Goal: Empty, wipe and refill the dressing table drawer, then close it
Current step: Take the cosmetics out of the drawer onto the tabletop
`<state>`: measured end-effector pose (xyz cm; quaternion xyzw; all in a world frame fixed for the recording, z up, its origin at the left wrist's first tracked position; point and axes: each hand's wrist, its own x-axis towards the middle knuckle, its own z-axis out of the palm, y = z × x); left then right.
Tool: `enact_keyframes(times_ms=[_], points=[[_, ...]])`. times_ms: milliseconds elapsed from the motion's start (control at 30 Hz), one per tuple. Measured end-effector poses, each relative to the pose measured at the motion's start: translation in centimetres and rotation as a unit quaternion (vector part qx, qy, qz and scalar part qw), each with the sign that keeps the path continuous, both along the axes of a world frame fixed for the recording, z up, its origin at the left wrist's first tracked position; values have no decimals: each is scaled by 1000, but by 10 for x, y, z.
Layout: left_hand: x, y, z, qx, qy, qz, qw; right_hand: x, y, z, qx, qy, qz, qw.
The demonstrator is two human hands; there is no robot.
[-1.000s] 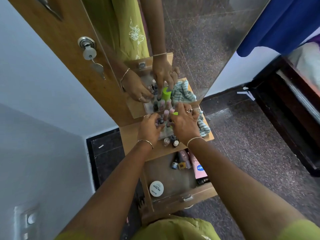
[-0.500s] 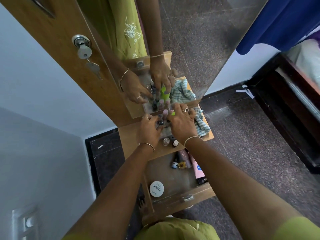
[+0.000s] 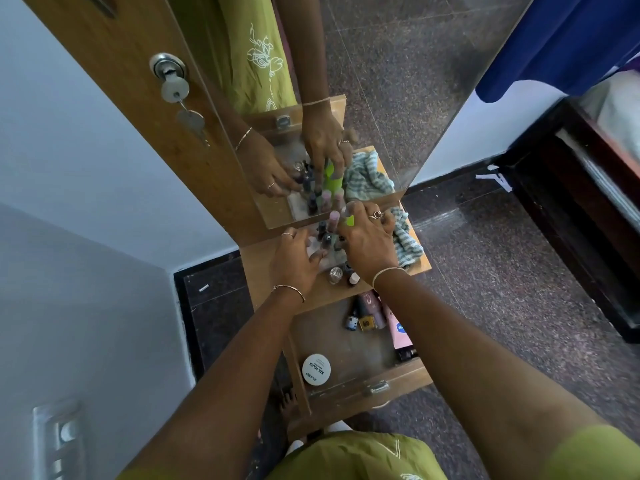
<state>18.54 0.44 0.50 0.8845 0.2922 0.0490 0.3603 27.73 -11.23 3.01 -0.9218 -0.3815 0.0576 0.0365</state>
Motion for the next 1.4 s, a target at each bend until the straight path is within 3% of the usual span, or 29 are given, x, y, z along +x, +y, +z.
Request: enact_keyframes(times_ms=[267, 500, 733, 900, 1100, 1267, 1400], points=[[-28, -4, 5, 3, -16, 5, 1000, -18, -14, 12, 42, -1, -55, 998], [-80, -33, 3, -23, -19, -8, 1000, -73, -57, 12, 128, -36, -169, 977], [-137, -73, -36, -30, 74, -114, 990, -143, -106, -44, 134, 30, -286, 948], [-147, -87, -58, -11, 160, -177, 971, -176, -123, -80, 92, 68, -302, 946], [-136, -86, -89, 15, 200, -180, 963, -196, -123, -118, 56, 143, -276, 949], [-113, -81, -113, 52, 227, -185, 955, -192, -107, -138, 57, 129, -262, 955], [-99, -75, -135, 137, 286, -214, 924, -181, -96, -152, 40, 121, -247, 961]])
